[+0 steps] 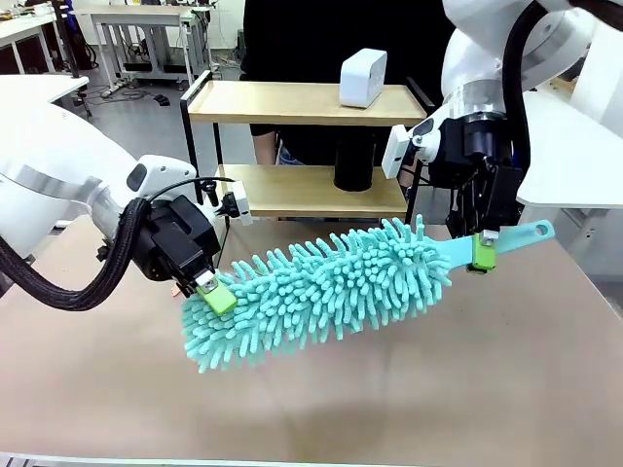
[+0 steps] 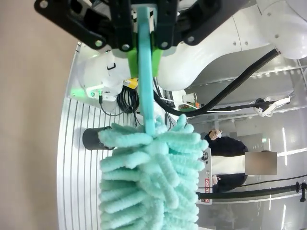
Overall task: Clean the shelf.
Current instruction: Hand the Duster back to the human.
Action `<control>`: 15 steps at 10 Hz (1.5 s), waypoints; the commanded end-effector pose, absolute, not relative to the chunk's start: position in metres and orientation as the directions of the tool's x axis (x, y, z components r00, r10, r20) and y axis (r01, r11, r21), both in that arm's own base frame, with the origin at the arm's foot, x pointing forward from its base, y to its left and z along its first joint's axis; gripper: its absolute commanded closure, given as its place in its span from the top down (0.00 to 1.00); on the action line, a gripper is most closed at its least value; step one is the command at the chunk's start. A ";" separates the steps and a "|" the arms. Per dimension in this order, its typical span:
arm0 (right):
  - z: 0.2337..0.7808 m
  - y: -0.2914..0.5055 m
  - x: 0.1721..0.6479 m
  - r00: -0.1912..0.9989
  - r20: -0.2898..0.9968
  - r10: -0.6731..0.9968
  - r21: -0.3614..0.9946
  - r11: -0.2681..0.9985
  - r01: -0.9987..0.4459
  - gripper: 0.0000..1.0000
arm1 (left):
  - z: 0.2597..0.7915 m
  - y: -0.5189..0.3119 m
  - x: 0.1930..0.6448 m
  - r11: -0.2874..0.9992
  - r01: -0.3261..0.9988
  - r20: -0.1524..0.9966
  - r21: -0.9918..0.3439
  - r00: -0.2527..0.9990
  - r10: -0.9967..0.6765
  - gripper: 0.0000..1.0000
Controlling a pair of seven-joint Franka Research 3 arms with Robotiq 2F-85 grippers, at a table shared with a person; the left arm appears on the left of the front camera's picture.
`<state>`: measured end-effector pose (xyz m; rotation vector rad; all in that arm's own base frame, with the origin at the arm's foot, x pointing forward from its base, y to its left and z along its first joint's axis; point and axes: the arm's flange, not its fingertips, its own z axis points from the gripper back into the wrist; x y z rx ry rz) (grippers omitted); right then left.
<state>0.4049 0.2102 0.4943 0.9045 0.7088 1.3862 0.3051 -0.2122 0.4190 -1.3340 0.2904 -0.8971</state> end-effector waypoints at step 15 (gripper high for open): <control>0.528 0.197 0.420 0.068 0.115 0.991 0.883 -0.071 -0.464 0.12 | 0.425 -0.215 0.303 -0.030 0.442 0.311 -0.897 0.579 -0.754 0.00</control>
